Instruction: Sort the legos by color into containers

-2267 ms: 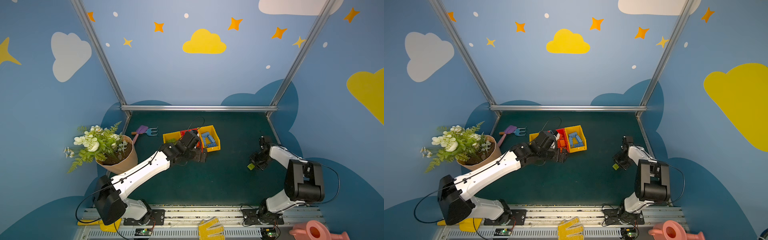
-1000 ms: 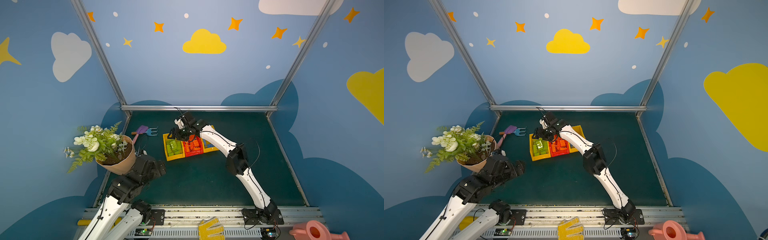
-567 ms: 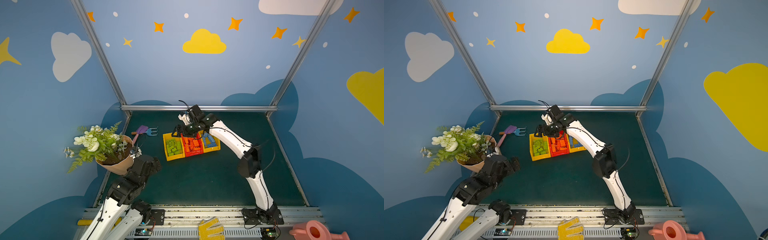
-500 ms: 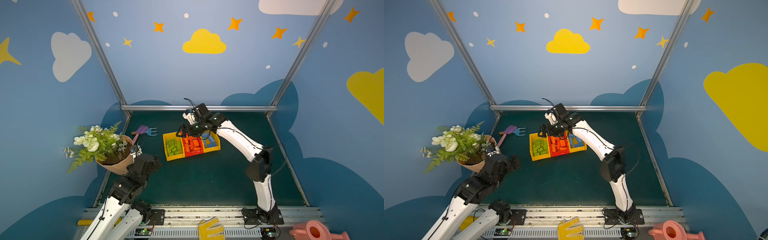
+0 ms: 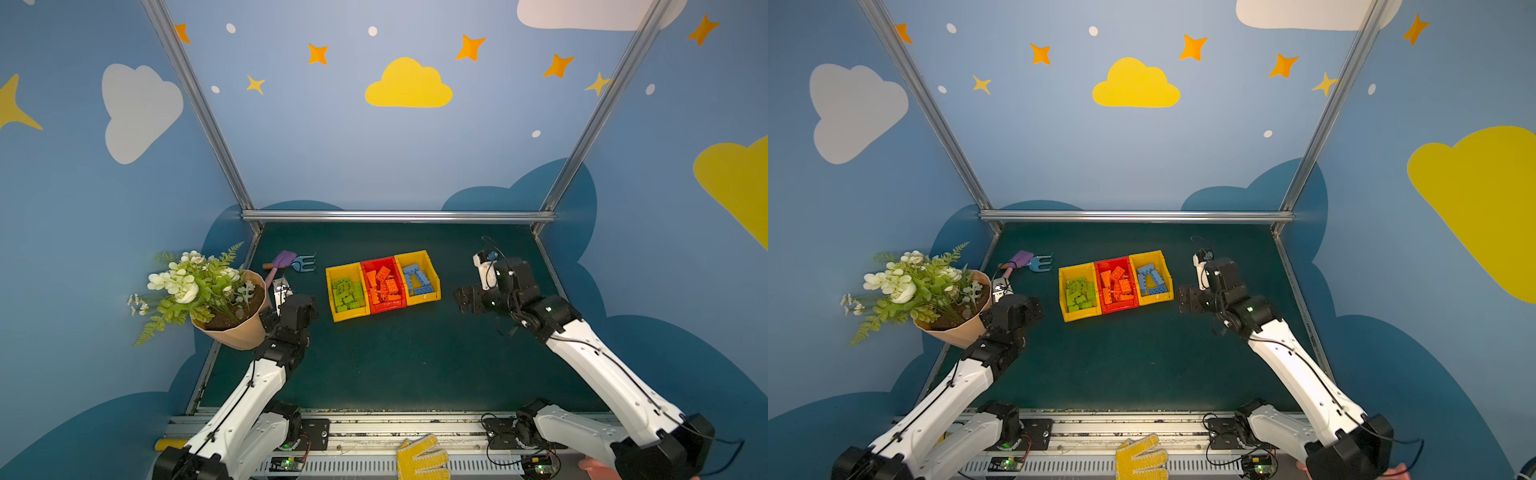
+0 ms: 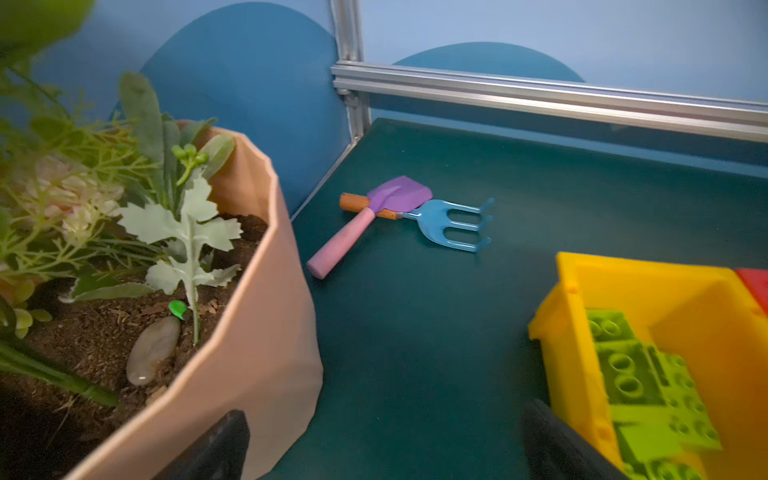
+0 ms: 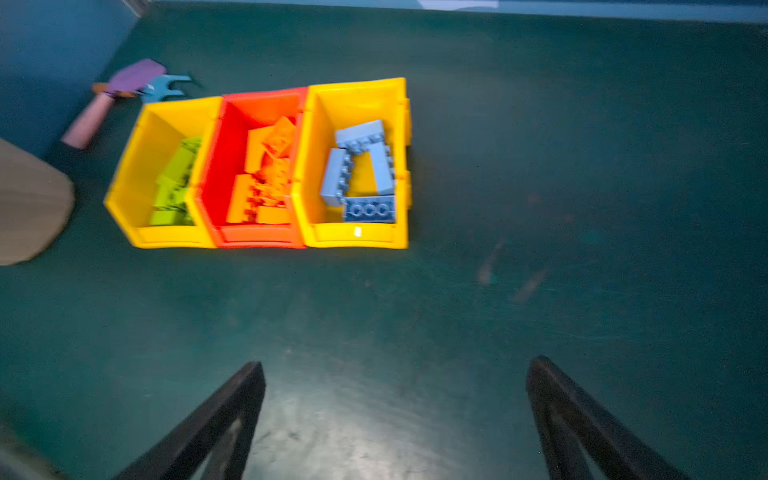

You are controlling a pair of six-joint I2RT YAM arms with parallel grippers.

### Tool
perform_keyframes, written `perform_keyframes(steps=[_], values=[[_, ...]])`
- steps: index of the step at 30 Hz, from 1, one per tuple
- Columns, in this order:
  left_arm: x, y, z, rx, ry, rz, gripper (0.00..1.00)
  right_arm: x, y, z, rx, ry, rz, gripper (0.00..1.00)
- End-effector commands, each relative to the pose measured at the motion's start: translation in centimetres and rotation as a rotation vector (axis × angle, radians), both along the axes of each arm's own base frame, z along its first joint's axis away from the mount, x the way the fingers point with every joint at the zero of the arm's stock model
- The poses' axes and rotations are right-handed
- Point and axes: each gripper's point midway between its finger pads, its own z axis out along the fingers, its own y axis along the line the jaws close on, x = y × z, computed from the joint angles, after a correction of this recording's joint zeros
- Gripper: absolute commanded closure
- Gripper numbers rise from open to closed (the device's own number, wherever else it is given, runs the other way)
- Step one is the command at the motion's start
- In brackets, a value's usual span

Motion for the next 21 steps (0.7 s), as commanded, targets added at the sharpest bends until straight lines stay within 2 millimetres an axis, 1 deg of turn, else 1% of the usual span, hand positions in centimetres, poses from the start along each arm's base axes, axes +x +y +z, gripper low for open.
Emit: perform_keyframes(steps=[1, 3, 5, 7, 10, 11, 14, 15, 17, 20, 21], values=[[2.5, 0.5, 1.1, -0.012, -0.110, -0.052, 0.00, 2.6, -5.0, 1.0, -0.188, -0.262, -0.151, 0.04], [2.7, 1.4, -0.6, -0.011, -0.092, -0.041, 0.00, 3.1, -6.6, 0.5, -0.171, -0.336, -0.201, 0.04], [2.8, 1.8, -1.4, -0.025, -0.104, -0.051, 0.00, 3.5, -8.6, -1.0, -0.140, -0.358, -0.271, 0.04], [2.7, 2.2, -2.3, -0.044, -0.119, -0.053, 0.00, 4.0, -10.0, -2.6, -0.109, -0.359, -0.315, 0.04], [2.9, 2.7, -3.8, -0.075, -0.123, -0.065, 0.00, 5.0, -11.6, -4.8, -0.097, -0.355, -0.346, 0.04], [3.1, 2.8, -4.2, -0.086, -0.122, -0.069, 0.00, 5.3, -11.8, -5.6, -0.117, -0.355, -0.334, 0.04], [4.0, 2.4, -4.2, -0.111, -0.153, -0.109, 0.00, 6.4, -12.3, -6.9, -0.154, -0.381, -0.312, 0.04], [4.4, 2.3, -4.3, -0.118, -0.148, -0.122, 0.00, 6.8, -12.4, -7.5, -0.146, -0.378, -0.301, 0.04], [5.2, 1.4, -4.6, -0.136, -0.121, -0.178, 0.00, 7.4, -12.2, -8.6, -0.108, -0.370, -0.260, 0.04], [5.5, 0.3, -4.4, -0.175, -0.191, -0.228, 0.00, 8.2, -11.9, -10.7, -0.068, -0.322, -0.215, 0.04], [5.7, 0.2, -4.6, -0.175, -0.207, -0.236, 0.00, 8.6, -11.8, -11.0, -0.050, -0.328, -0.208, 0.04]])
